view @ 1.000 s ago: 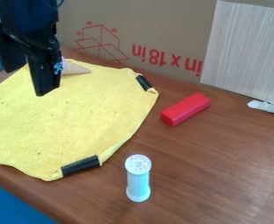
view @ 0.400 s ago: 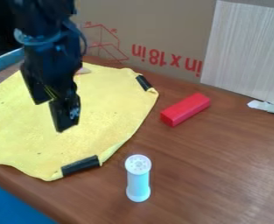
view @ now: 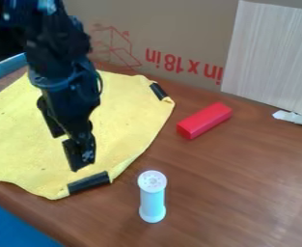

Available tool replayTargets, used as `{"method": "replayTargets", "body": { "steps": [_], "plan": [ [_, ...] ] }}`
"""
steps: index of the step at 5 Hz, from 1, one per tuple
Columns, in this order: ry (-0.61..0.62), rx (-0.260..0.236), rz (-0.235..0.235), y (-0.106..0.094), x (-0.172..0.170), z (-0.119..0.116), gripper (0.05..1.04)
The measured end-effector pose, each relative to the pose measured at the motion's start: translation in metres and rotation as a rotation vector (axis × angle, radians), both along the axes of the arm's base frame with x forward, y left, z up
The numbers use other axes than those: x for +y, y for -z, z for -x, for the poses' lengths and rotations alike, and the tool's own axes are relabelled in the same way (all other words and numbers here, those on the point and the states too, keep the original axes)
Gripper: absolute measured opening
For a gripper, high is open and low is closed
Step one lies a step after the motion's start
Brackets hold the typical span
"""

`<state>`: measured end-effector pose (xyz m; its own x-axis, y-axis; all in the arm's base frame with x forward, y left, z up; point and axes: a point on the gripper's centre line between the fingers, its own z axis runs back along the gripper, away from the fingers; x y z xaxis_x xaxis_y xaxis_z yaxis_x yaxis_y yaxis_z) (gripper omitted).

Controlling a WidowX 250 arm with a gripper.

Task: Fold the cloth from bottom right to top left

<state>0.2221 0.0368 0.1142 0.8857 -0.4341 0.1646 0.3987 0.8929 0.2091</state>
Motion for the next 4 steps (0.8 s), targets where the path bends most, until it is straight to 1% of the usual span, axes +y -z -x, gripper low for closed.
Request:
{"method": "replayTargets", "body": {
  "steps": [2, 3, 4],
  "plan": [
    [0.039, 0.016, 0.005, 0.017, -0.002, 0.004, 1.0],
    [0.038, 0.039, -0.012, 0.029, -0.003, 0.004, 1.0],
    [0.028, 0.05, -0.022, 0.038, -0.002, 0.003, 1.0]
  ]
}}
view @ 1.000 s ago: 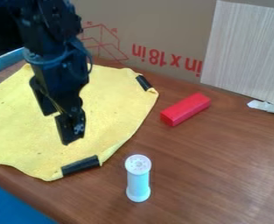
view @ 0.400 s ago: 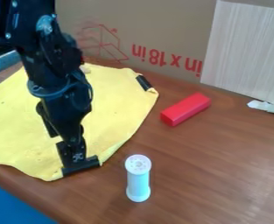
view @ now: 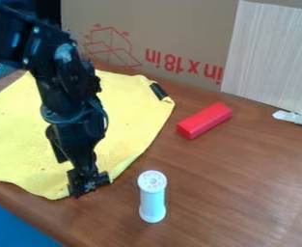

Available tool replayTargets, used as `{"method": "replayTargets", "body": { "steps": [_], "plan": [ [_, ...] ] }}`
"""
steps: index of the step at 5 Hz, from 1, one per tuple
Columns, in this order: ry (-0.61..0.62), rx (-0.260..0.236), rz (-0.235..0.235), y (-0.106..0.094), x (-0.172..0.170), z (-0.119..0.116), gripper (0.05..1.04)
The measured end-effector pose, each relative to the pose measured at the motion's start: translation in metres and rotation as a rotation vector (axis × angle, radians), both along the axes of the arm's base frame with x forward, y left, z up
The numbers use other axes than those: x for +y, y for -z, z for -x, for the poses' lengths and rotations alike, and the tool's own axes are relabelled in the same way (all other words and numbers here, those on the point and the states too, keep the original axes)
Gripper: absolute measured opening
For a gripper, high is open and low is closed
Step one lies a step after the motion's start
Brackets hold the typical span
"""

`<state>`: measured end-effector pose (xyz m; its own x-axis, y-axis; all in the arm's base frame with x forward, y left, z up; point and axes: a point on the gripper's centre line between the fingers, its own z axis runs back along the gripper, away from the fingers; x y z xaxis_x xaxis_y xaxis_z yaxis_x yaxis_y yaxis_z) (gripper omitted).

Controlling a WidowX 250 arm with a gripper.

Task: Fold the cloth from bottom right to top left

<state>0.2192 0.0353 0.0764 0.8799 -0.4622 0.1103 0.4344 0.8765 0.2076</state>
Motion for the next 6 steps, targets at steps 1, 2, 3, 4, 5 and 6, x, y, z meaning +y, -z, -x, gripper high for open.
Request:
{"method": "replayTargets", "body": {
  "steps": [1, 2, 3, 4, 5, 6],
  "plan": [
    [-0.001, 0.001, -0.013, 0.006, -0.001, 0.0, 1.0],
    [-0.012, 0.013, -0.012, 0.013, -0.001, 0.0, 0.963],
    [-0.025, 0.01, -0.016, 0.016, 0.0, 0.002, 0.687],
    [-0.027, 0.006, -0.022, 0.018, 0.002, 0.001, 0.382],
    [-0.019, 0.015, -0.015, 0.018, 0.002, 0.002, 0.165],
    [-0.032, 0.039, 0.001, 0.012, 0.012, 0.011, 0.074]
  ]
}}
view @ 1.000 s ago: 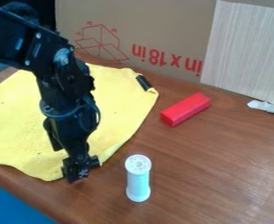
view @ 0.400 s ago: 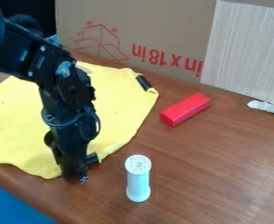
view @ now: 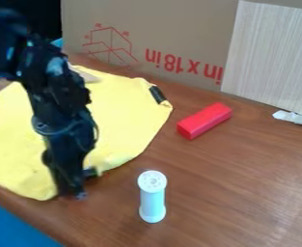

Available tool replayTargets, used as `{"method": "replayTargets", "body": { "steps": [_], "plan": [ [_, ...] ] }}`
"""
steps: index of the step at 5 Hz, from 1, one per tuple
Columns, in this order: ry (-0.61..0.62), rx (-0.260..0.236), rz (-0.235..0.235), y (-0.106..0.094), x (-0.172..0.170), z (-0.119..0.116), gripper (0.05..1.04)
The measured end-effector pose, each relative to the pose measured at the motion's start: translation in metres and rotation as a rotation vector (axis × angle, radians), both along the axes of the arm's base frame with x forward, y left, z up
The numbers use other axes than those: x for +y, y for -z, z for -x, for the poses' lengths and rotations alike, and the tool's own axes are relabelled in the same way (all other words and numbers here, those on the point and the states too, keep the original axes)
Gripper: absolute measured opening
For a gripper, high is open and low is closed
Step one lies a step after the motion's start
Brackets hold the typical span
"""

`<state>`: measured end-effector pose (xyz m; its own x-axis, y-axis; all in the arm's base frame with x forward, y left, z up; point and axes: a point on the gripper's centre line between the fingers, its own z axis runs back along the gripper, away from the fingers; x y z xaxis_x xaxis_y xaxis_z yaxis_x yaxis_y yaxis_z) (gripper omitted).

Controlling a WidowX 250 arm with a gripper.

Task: Fold the cloth from bottom right to top left

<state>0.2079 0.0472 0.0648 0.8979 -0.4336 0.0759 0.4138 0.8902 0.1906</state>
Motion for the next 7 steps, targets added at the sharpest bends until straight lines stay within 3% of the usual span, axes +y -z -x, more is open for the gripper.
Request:
{"method": "replayTargets", "body": {
  "steps": [1, 3, 5, 7],
  "plan": [
    [-0.003, -0.005, 0.015, -0.014, 0.015, -0.002, 0.056],
    [0.018, 0.062, -0.004, -0.028, 0.061, -0.016, 0.055],
    [0.149, 0.124, -0.089, -0.034, 0.095, -0.034, 0.055],
    [0.222, 0.1, -0.141, -0.055, 0.127, -0.062, 0.055]
  ]
}}
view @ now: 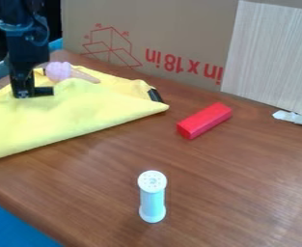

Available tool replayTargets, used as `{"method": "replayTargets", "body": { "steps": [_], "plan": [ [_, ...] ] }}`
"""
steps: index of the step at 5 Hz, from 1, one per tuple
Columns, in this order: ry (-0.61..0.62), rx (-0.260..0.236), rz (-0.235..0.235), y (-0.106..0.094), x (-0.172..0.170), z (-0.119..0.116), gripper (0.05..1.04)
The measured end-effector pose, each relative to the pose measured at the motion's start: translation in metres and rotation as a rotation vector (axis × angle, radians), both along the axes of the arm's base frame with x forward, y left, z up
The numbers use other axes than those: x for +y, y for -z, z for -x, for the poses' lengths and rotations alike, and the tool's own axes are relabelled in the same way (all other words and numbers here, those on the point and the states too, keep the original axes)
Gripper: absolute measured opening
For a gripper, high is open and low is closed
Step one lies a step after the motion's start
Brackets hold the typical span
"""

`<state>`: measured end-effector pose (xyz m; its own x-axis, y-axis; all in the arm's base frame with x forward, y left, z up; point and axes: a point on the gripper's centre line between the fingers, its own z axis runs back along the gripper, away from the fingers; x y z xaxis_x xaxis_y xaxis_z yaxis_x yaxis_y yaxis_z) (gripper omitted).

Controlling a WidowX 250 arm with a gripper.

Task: Fold the cloth from bottom right to top left

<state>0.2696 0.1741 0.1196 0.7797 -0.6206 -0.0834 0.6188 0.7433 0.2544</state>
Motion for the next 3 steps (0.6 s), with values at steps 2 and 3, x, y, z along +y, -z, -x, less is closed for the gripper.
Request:
{"method": "replayTargets", "body": {
  "steps": [2, 3],
  "plan": [
    [0.088, -0.013, -0.068, -0.013, 0.039, -0.037, 0.055],
    [0.121, -0.011, -0.077, -0.015, 0.052, -0.054, 0.055]
  ]
}}
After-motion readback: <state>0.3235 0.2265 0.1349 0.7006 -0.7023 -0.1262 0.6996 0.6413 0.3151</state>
